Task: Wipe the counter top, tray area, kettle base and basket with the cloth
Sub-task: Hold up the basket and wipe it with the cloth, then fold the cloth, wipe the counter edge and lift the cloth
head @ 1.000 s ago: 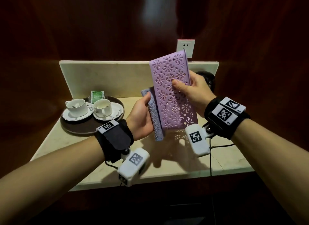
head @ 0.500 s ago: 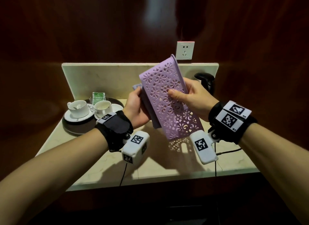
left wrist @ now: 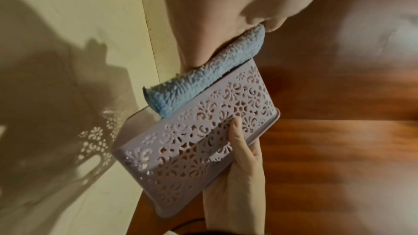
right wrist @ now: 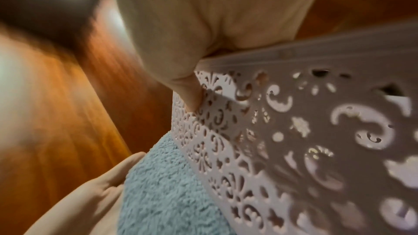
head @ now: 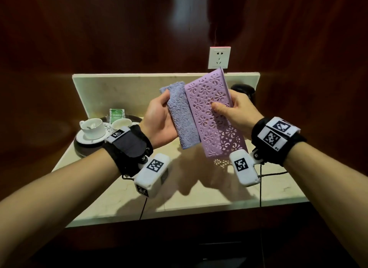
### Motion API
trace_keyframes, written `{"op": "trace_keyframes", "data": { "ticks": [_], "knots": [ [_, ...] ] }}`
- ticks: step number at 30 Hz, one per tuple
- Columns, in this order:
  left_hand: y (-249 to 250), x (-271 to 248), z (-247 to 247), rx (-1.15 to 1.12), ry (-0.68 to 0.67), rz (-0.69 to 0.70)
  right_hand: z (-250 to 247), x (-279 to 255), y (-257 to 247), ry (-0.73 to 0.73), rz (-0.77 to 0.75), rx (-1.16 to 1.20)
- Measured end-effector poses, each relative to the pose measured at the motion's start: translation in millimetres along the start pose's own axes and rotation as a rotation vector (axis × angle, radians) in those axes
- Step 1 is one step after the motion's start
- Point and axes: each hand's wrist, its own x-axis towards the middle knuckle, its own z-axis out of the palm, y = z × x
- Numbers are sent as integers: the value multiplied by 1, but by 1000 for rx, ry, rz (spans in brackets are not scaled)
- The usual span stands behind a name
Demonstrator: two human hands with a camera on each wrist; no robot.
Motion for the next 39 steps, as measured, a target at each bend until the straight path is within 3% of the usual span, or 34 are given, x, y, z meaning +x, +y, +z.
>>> {"op": "trace_keyframes", "data": {
  "ticks": [9,13,20,25,29,39],
  "knots": [
    [-14,-22,-10,77,5,-145,5,4,5,76,-2,-7],
    [-20,-37,-14,102,68,-157,2,1,6,17,-22,-134],
    [-17,-49,-25,150,194,-118,-18,-13,26,-145,-21,-599],
    [-30,-56,-28,193,273,-139,-40,-25,52,-177,68,-726],
    [-42,-62,-25,380,341,-189,-61,-31,70,-177,144,-833],
    [-35,-77,-44,505,645,-90,-57,-38,103,-433,261,-1043]
  ]
}}
